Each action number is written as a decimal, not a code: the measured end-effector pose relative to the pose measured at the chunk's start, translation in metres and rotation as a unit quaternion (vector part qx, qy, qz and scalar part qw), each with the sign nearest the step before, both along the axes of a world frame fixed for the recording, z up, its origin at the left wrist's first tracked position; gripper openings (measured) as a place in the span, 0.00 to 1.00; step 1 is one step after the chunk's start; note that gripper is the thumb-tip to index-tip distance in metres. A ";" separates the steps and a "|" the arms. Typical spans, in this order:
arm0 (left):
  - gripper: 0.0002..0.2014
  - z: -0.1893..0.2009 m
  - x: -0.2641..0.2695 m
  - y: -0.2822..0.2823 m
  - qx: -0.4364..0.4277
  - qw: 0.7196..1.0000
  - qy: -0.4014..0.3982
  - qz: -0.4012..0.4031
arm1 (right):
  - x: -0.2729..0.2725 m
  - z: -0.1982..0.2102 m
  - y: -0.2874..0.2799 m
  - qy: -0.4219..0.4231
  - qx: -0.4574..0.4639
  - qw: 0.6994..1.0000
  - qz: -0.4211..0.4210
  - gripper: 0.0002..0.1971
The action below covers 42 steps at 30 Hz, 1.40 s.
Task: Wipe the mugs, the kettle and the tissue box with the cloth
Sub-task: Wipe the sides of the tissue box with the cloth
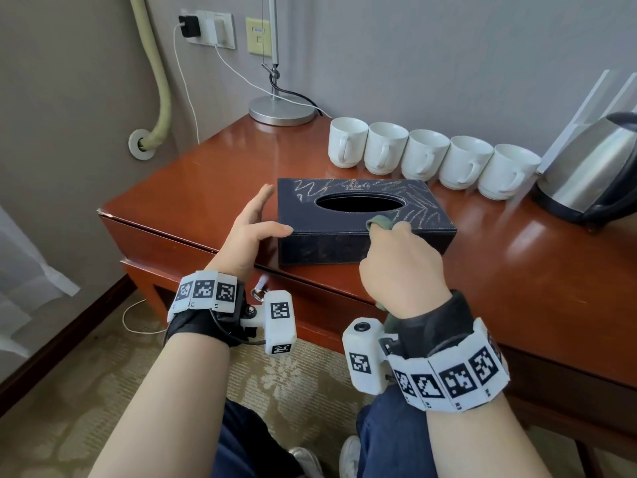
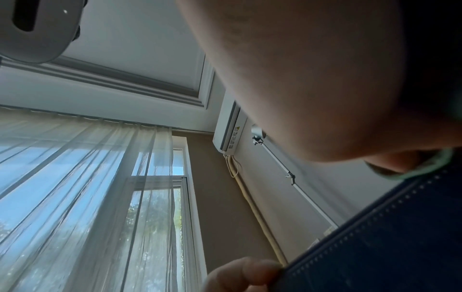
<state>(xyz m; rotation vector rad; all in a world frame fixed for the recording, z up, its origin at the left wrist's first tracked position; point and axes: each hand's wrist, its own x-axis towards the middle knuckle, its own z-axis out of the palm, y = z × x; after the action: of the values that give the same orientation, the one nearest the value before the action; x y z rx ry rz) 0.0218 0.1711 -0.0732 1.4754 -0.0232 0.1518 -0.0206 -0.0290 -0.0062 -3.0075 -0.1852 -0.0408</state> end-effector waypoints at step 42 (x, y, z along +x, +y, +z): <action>0.28 0.034 0.012 -0.071 0.563 0.820 -0.101 0.016 | 0.029 0.017 -0.024 0.062 -0.007 0.998 0.012 0.25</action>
<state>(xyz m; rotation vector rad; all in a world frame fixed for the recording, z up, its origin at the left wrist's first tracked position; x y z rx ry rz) 0.0334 0.1003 -0.0392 2.6475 -0.3084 0.3601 0.0082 -0.0534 0.0111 -3.0078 -0.2100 0.1509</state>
